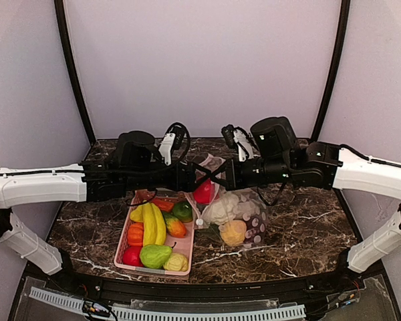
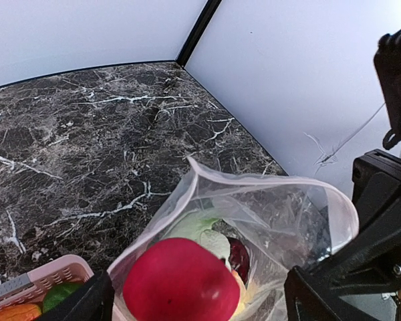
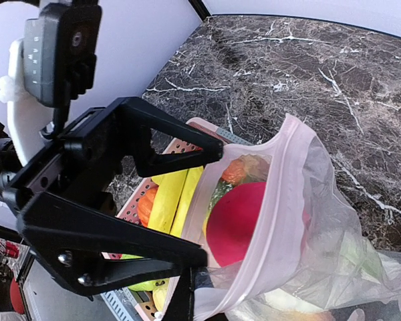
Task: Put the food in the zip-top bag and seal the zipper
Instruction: Place the fake fruit in the zipper food storage bag, then adjust the zipper food storage bag at the center of the board.
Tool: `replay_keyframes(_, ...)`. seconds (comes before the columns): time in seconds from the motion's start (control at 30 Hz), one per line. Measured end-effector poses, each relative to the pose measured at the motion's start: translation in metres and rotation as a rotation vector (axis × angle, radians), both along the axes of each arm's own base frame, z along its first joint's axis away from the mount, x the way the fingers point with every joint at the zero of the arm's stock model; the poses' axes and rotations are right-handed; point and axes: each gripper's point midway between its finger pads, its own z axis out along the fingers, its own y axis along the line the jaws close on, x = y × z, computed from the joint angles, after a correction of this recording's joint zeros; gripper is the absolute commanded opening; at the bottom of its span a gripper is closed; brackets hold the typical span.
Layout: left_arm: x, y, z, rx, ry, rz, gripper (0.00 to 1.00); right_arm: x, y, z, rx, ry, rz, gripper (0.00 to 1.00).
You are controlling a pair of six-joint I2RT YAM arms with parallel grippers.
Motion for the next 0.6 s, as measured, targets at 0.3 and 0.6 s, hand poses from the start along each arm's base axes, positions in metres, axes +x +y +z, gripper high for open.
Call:
replay_keyframes(0.3, -0.016, 0.047, 0.024, -0.016, -0.015, 0.079, 0.72, 0.000, -0.001, -0.001, 0.003, 0.002, -0.005, 0.00)
replay_keyframes(0.6, -0.022, 0.062, -0.034, 0.067, 0.125, 0.136, 0.52, 0.000, -0.001, -0.001, 0.003, 0.002, -0.006, 0.00)
